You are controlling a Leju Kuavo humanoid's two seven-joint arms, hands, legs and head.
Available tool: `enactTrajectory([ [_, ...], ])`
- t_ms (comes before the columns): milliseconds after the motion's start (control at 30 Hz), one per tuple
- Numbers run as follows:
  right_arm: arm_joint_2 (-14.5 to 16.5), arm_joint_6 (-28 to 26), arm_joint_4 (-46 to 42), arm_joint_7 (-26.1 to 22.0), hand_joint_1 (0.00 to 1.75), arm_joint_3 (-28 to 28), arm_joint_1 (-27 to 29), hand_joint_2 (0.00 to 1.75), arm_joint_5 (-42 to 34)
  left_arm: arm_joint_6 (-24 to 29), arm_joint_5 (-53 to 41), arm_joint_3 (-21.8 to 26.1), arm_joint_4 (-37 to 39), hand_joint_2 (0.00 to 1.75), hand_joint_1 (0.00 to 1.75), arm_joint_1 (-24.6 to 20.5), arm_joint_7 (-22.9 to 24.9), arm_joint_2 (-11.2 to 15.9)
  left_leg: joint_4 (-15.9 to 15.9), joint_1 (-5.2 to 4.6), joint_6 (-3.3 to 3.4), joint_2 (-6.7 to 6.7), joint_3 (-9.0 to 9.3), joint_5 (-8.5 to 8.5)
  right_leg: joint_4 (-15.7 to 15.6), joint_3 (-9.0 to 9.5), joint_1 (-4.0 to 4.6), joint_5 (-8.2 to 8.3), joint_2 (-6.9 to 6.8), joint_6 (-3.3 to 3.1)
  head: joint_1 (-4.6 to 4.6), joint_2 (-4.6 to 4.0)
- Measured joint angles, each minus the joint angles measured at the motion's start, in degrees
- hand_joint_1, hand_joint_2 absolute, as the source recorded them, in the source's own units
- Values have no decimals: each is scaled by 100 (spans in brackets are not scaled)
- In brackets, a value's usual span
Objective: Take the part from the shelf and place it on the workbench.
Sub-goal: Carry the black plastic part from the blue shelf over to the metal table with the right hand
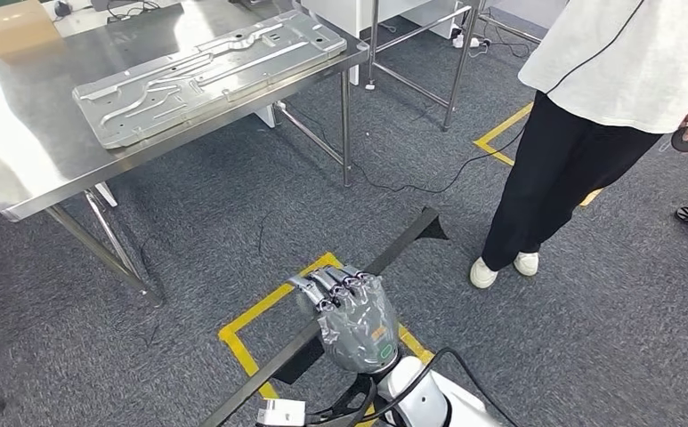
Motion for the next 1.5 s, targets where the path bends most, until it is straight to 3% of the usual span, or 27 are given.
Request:
enactTrajectory([
  [33,-7,1,0,0,175,0,16,175,0,-3,0,0,0,175,0,6,0,-3,1,-29,16,-5,6,-8,213,-124,31,-27,1,-21,0,0],
  [67,-13,1,0,0,175,0,27,175,1,-5,0,0,0,175,0,11,0,-5,4,-52,30,-13,17,-17,202,-138,62,52,1,-45,0,0],
  [133,-19,2,-1,0,175,-1,34,175,1,-6,-1,0,0,175,0,15,0,-7,13,-79,42,-37,51,-42,-477,175,98,447,2,-96,0,0],
  [200,-17,9,-4,0,175,-2,30,175,1,-6,1,0,0,175,0,7,0,-7,38,-116,25,-56,61,-82,-1201,524,116,710,7,-140,0,1],
  [233,-16,21,-8,0,175,-3,27,175,2,-5,-2,0,0,175,0,5,1,-7,48,-130,11,-60,57,-98,-1375,603,122,747,10,-158,-1,0],
  [367,-16,75,-20,3,175,-10,13,175,15,5,-62,-2,0,175,0,5,2,-1,167,-124,-71,-55,-2,-205,-1447,621,99,751,10,-238,-4,0],
  [433,-14,93,-22,7,175,-14,0,175,24,6,-72,-2,0,175,0,5,1,5,695,-68,-173,-45,-245,-496,-1460,628,67,757,3,-265,-9,0],
  [500,-14,105,-22,10,175,-15,1,175,31,-14,-48,-2,0,175,0,12,-5,4,1511,12,-264,-39,-645,-832,-1459,623,53,752,-5,-270,-10,0],
  [533,-15,108,-22,11,175,-15,5,175,36,-23,-34,-1,0,175,0,12,-7,4,1772,50,-299,-35,-785,-892,-1458,622,44,749,-9,-268,-10,0],
  [567,-16,111,-22,13,175,-15,8,175,42,-28,-16,-1,0,175,0,11,-2,4,1814,85,-330,-30,-820,-843,-1458,622,29,747,-11,-264,-10,0],
  [600,-16,113,-22,14,175,-15,9,175,47,-28,-2,-1,0,175,0,11,6,4,1602,118,-362,-21,-731,-689,-1457,625,10,745,-10,-253,-10,0],
  [700,-15,114,-22,19,175,-17,2,175,61,-49,27,-2,-2,175,0,10,27,-13,377,181,-438,6,-174,-162,-1455,635,-29,741,5,-160,-9,0],
  [767,-14,113,-22,20,175,-19,0,175,67,-71,51,-2,-4,175,0,4,60,-29,85,141,-392,-11,-59,-108,-1472,635,-31,752,15,-61,-7,0],
  [867,-7,107,-22,20,175,-21,1,175,69,-82,75,-2,-4,175,0,13,159,-27,40,95,-215,-30,-26,-60,-1480,650,-74,734,12,65,-4,0],
  [933,-8,101,-25,20,175,-23,0,175,69,-85,73,-1,-4,175,0,8,199,-27,1,91,-108,-29,18,-20,-1059,467,-65,488,5,66,-1,1],
  [1000,-12,99,-27,20,175,-24,12,175,69,-98,68,0,-4,175,0,7,208,-31,3,45,-46,-24,22,-20,-226,65,-15,129,5,31,0,1],
  [1033,-14,99,-26,20,175,-24,23,175,69,-109,65,-1,-4,175,0,13,208,-34,4,23,-30,-25,25,-25,107,-109,8,34,5,17,0,0],
  [1067,-16,98,-26,19,175,-24,32,175,68,-120,60,-1,-4,175,0,19,208,-36,5,5,-17,-31,31,-31,234,-187,33,47,6,0,0,0],
  [1100,-18,98,-26,19,175,-24,37,175,68,-129,51,-2,-4,175,0,24,208,-37,7,-7,-9,-40,42,-39,109,-142,51,170,6,-20,0,0],
  [1167,-18,96,-26,17,175,-24,38,175,64,-138,32,-2,-4,175,0,24,208,-38,12,-18,-10,-63,69,-61,-685,234,72,555,7,-73,0,0],
  [1233,-13,95,-26,13,175,-24,32,175,55,-140,12,-2,-4,175,0,18,213,-39,30,-48,-41,-79,75,-99,-1340,552,89,767,11,-117,0,0],
  [1333,-2,94,-27,5,175,-24,24,175,34,-152,-18,-2,-4,175,0,19,223,-38,34,-58,-113,-79,65,-134,-1490,607,101,784,17,-175,-1,1],
  [1400,8,94,-28,2,175,-25,9,175,29,-156,-23,-2,-4,175,0,17,223,-37,205,-32,-195,-67,-9,-251,-1515,618,76,793,16,-227,-3,1],
  [1433,16,93,-28,2,175,-25,1,175,28,-156,-26,-2,-4,175,0,16,223,-36,455,-10,-242,-60,-125,-388,-1526,624,57,794,15,-249,-5,0],
  [1500,27,92,-28,-4,175,-25,-3,175,25,-155,-33,-1,-5,175,0,13,220,-37,1242,48,-327,-53,-517,-738,-1527,625,49,780,9,-267,-6,0],
])
